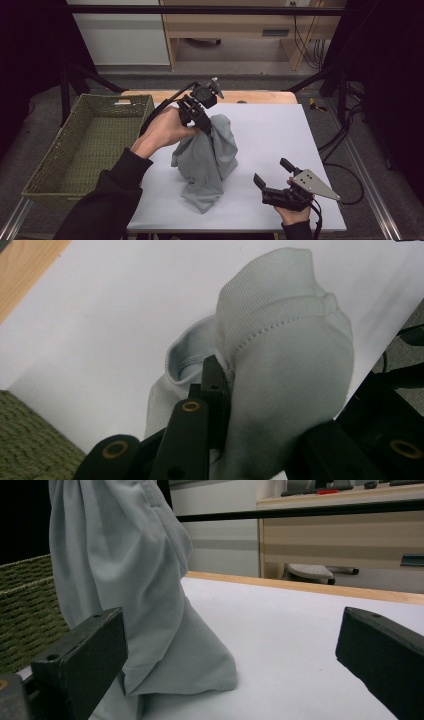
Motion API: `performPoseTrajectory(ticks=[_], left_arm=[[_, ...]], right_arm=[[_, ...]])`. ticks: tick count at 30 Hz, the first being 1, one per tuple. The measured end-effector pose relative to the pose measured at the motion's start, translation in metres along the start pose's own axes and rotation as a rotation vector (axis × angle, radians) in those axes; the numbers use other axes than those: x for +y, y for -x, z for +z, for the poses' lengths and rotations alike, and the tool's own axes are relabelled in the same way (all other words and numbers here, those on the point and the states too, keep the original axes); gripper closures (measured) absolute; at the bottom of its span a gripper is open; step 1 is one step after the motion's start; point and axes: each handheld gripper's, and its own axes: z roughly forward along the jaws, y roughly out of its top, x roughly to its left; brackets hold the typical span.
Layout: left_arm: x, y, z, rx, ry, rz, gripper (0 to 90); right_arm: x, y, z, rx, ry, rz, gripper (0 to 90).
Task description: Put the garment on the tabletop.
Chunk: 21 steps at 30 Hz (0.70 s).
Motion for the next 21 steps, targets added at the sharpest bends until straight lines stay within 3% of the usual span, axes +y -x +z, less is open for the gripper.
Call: performPoseTrajectory(ticks=[10, 17, 19, 21], left_arm=[[-0.004, 0.001, 0.020, -0.030, -0.008, 0.007, 76.9], [-0.009, 0.001, 0.043, -0.049, -0.021, -0.001, 76.4], [-0.011, 0.002, 0.048, -0.049, -0.028, 0.004, 76.3], [-0.012, 0.003, 0.054, -0.054, -0.029, 0.007, 76.2]], right_arm=[[0.000, 0.001, 0.000, -0.005, 0.008, -0.012, 0.5], [0.000, -0.001, 0.000, -0.002, -0.002, 0.008, 0.5], [0.000, 0.001, 0.001, -0.004, 0.008, -0.020, 0.5], [0.000, 0.001, 0.000, -0.004, 0.007, -0.011, 0.5]])
